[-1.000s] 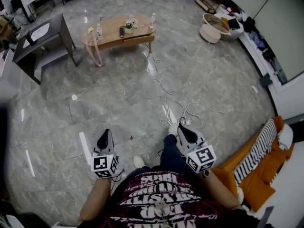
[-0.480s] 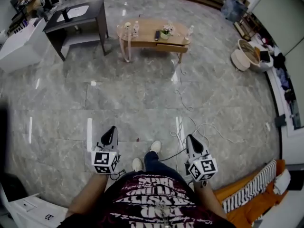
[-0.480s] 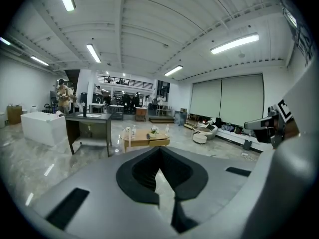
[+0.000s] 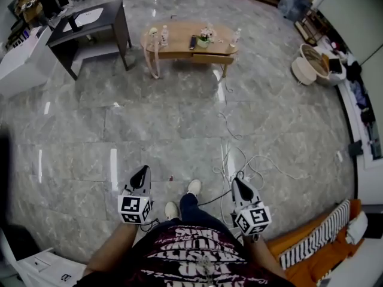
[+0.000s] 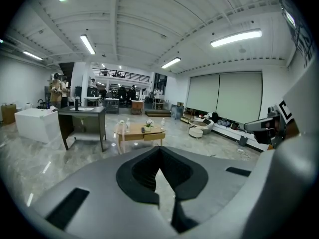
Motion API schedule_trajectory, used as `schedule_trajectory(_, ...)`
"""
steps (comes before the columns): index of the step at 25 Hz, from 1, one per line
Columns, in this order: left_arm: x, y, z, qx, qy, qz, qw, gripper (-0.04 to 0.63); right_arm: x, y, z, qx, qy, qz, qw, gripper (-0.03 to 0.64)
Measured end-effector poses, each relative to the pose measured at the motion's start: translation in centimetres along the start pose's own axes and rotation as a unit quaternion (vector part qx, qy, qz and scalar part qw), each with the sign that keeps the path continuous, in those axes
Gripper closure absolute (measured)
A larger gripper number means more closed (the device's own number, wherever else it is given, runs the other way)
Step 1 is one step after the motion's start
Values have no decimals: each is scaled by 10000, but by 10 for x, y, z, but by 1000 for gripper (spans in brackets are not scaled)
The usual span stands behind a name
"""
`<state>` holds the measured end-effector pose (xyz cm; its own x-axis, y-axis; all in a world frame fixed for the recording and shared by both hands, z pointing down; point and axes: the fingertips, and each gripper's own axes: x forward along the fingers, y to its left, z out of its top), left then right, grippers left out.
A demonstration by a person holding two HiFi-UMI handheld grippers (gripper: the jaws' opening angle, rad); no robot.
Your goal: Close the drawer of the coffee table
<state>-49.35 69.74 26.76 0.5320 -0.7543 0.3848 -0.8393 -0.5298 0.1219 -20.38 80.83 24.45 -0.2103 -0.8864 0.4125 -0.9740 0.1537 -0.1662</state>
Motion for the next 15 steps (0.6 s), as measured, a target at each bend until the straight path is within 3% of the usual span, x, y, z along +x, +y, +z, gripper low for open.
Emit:
schedule_trajectory(9,72,-13,52,87,-127,-103,9998,572,34,-52,29,79,-140,-58,9999,581)
schedule_trajectory(15,103,-16,83,149,-223,96,9996,572,57,-94,53,125,-352,-2,9993,581)
